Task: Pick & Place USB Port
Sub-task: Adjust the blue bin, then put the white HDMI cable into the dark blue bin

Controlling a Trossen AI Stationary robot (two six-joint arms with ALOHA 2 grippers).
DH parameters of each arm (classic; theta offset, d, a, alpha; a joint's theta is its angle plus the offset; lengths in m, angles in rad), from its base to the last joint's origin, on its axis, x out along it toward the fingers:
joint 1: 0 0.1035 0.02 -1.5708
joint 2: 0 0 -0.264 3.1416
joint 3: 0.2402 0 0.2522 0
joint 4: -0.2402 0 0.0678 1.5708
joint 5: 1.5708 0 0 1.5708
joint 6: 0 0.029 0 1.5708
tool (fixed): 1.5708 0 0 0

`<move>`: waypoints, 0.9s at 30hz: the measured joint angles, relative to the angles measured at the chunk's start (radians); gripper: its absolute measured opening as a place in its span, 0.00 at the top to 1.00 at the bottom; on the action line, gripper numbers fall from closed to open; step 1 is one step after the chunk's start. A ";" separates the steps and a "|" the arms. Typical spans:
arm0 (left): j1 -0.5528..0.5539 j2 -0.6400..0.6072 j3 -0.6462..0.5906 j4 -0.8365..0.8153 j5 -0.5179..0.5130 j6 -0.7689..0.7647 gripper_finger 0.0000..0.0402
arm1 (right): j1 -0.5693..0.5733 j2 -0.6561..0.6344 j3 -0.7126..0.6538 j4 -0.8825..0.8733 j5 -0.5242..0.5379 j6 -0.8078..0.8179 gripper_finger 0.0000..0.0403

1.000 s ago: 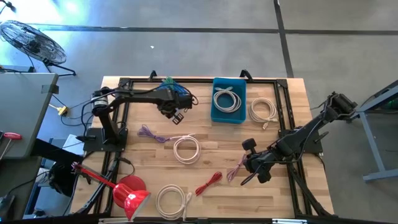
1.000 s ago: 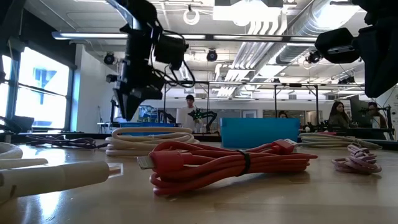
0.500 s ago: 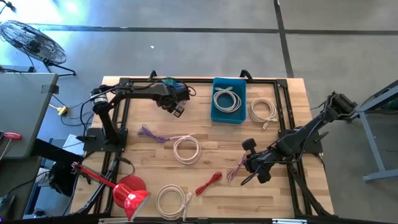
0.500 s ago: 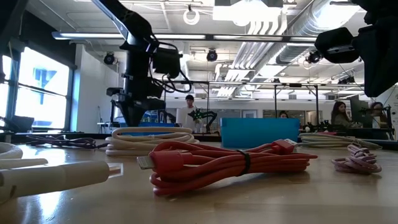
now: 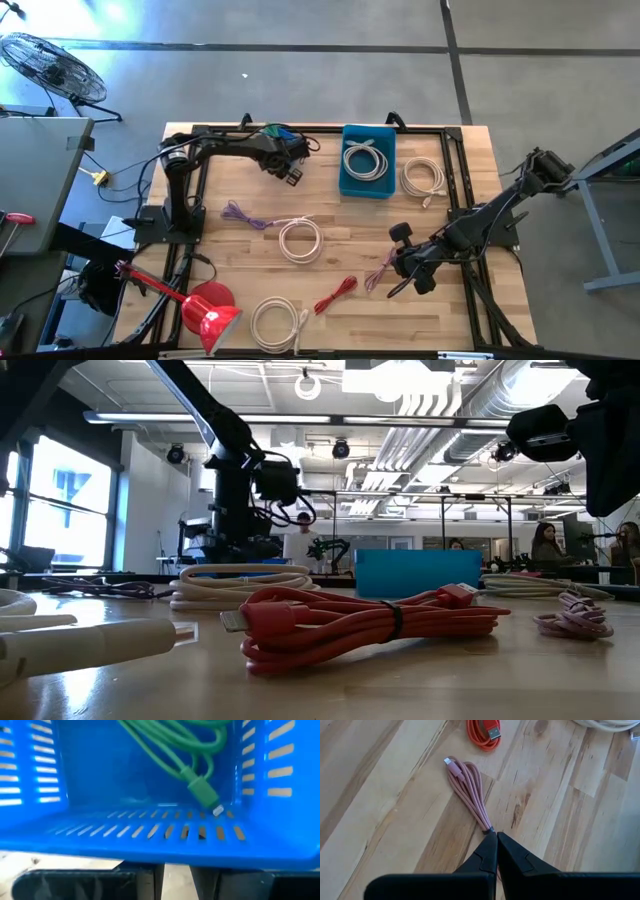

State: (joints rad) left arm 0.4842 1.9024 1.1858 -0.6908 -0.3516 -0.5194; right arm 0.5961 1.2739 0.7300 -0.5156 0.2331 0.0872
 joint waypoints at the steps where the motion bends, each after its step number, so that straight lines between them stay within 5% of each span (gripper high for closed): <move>1: 0.000 0.001 0.000 0.006 -0.017 0.000 0.80 | 0.000 0.000 0.000 0.000 0.000 0.000 1.00; 10: 0.003 0.006 0.029 0.103 -0.082 0.041 0.80 | 0.000 0.000 0.000 0.002 0.003 -0.020 1.00; 27: -0.019 0.003 0.029 0.161 -0.023 0.136 0.80 | 0.000 0.000 0.000 -0.003 0.003 -0.027 1.00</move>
State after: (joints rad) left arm 0.4656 1.9056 1.2144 -0.5298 -0.3749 -0.3836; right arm 0.5961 1.2739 0.7300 -0.5183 0.2359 0.0597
